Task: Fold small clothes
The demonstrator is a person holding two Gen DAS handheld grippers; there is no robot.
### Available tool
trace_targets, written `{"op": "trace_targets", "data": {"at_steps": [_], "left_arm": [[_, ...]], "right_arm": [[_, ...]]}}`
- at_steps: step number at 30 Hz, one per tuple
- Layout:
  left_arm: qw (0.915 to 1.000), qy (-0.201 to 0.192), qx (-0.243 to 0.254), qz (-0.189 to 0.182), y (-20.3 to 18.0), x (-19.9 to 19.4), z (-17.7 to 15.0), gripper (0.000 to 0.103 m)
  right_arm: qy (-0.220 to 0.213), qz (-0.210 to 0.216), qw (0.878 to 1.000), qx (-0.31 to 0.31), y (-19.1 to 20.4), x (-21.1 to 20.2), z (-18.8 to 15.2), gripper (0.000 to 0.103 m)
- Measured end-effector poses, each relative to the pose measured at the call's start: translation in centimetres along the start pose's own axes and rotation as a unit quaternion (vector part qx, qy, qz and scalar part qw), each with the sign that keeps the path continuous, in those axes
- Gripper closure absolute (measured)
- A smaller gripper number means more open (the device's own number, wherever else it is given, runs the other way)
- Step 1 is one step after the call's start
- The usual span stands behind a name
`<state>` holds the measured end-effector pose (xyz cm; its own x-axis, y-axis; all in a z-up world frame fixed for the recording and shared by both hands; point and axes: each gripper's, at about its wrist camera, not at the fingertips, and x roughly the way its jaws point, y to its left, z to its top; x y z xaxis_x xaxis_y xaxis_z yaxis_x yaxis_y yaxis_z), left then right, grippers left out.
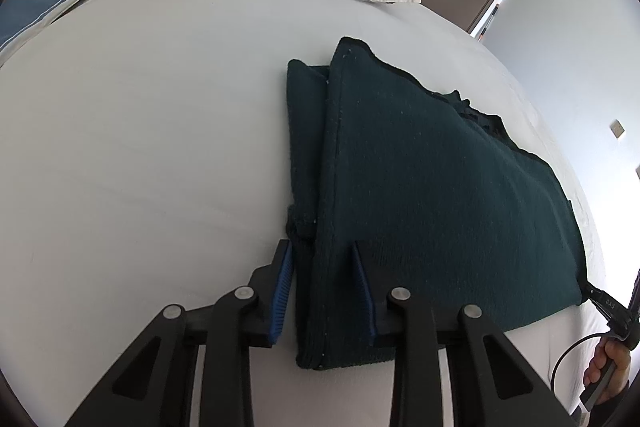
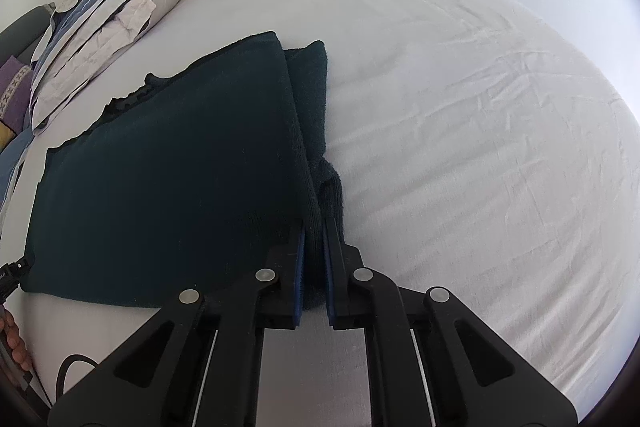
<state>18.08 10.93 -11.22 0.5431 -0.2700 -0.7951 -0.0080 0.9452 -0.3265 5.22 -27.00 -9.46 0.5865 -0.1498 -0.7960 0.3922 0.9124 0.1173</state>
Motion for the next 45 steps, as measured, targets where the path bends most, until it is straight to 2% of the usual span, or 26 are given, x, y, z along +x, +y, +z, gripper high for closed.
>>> {"op": "trace_targets", "data": {"at_steps": [5, 7, 10, 13, 17, 18, 19, 21, 23, 26, 28, 29, 30, 31, 33, 35, 37, 39, 41, 42, 44, 45], "left_arm": [[1.0, 0.001, -0.003, -0.003, 0.0, -0.1, 0.1, 0.071], [0.9999, -0.003, 0.003, 0.009, -0.3, -1.0, 0.3, 0.071], [0.9979, -0.047, 0.025, 0.036, -1.3, -3.3, 0.8, 0.071], [0.9959, -0.066, 0.05, 0.037, -3.3, -3.9, 2.4, 0.069], [0.9919, -0.073, 0.094, 0.044, -7.4, -1.7, 4.7, 0.06], [0.9911, -0.07, 0.102, 0.048, -8.2, -0.8, 5.1, 0.06], [0.9905, -0.065, 0.109, 0.051, -9.0, 0.1, 5.6, 0.06], [0.9878, -0.069, 0.123, 0.067, -10.3, 1.8, 6.6, 0.056], [0.9843, -0.071, 0.134, 0.09, -11.0, 3.4, 7.4, 0.051], [0.9854, -0.058, 0.124, 0.101, -10.6, 6.1, 8.5, 0.05], [0.9871, -0.038, 0.114, 0.105, -9.9, 8.0, 8.7, 0.047], [0.9882, -0.043, 0.109, 0.099, -9.5, 8.5, 8.6, 0.042], [0.9886, -0.053, 0.105, 0.094, -9.2, 8.6, 8.4, 0.04], [0.9886, -0.055, 0.107, 0.09, -9.0, 8.7, 8.3, 0.039], [0.9881, -0.064, 0.11, 0.087, -9.0, 8.8, 8.1, 0.038], [0.9883, -0.068, 0.11, 0.081, -8.8, 8.9, 8.1, 0.038], [0.9894, -0.071, 0.104, 0.072, -8.5, 9.0, 8.1, 0.037], [0.9893, -0.074, 0.104, 0.07, -8.4, 8.8, 8.0, 0.037], [0.9881, -0.076, 0.11, 0.076, -8.6, 8.8, 7.7, 0.037], [0.9876, -0.076, 0.112, 0.079, -8.6, 8.9, 7.7, 0.036], [0.9865, -0.076, 0.117, 0.086, -8.8, 9.0, 7.6, 0.036], [0.986, -0.077, 0.119, 0.088, -8.9, 9.0, 7.6, 0.036]], "right_arm": [[0.005, 0.007, 1.0, -0.001, -0.2, -0.2, -0.2, 0.097], [0.001, 0.002, 1.0, 0.008, -0.4, -1.2, 0.1, 0.094], [-0.029, -0.008, 0.999, 0.024, -0.6, -3.8, 0.9, 0.091], [-0.057, 0.048, 0.997, 0.025, 1.0, -5.3, 2.5, 0.091], [-0.024, 0.172, 0.985, 0.015, 5.8, -2.8, 5.4, 0.088], [-0.015, 0.189, 0.982, 0.012, 7.0, -1.9, 5.9, 0.079], [-0.006, 0.198, 0.98, 0.009, 8.6, -0.9, 6.5, 0.064], [0.001, 0.23, 0.973, 0.008, 11.2, 0.8, 7.3, 0.045], [0.013, 0.27, 0.963, 0.012, 13.5, 2.7, 8.2, 0.045], [0.04, 0.304, 0.951, 0.027, 16.0, 5.7, 9.2, 0.045], [0.054, 0.301, 0.951, 0.037, 16.3, 8.1, 9.9, 0.045], [0.063, 0.291, 0.953, 0.054, 15.9, 9.6, 10.0, 0.045], [0.069, 0.29, 0.952, 0.075, 15.1, 10.9, 10.1, 0.049], [0.064, 0.294, 0.949, 0.096, 13.9, 11.8, 10.3, 0.057], [0.042, 0.283, 0.95, 0.125, 11.5, 12.8, 10.6, 0.062], [0.032, 0.298, 0.939, 0.166, 8.2, 13.6, 10.9, 0.074], [0.023, 0.294, 0.937, 0.189, 5.3, 13.8, 11.1, 0.093], [0.007, 0.316, 0.924, 0.214, 2.5, 13.7, 11.0, 0.096], [-0.015, 0.292, 0.927, 0.234, 0.4, 12.7, 10.8, 0.095], [-0.025, 0.275, 0.931, 0.236, -0.3, 11.8, 10.8, 0.092], [-0.024, 0.245, 0.942, 0.229, -0.8, 9.9, 10.6, 0.089], [-0.02, 0.246, 0.945, 0.214, -0.4, 8.8, 10.0, 0.086]]}}
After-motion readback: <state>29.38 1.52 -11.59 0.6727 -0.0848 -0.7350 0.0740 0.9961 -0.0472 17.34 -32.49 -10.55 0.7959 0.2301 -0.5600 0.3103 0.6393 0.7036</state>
